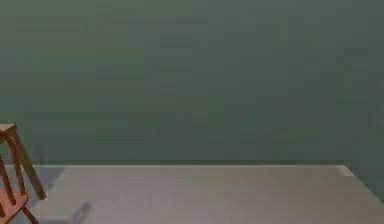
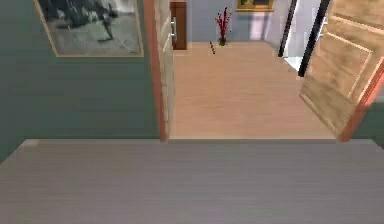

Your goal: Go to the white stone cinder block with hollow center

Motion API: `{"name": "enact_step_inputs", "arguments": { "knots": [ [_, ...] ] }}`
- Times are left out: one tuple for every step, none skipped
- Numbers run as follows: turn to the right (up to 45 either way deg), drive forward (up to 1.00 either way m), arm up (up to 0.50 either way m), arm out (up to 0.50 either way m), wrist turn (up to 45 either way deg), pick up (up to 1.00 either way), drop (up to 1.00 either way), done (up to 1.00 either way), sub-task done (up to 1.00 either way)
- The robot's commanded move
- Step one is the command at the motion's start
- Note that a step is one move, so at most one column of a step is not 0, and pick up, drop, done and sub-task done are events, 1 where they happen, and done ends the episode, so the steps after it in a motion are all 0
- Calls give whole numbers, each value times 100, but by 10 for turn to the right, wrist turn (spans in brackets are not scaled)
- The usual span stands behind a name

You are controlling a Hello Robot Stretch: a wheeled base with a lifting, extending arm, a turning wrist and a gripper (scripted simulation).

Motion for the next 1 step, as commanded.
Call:
{"name": "enact_step_inputs", "arguments": {
  "knots": [
    [-450, 0, 0, 0, 0, 0, 0, 0, 0]
  ]
}}
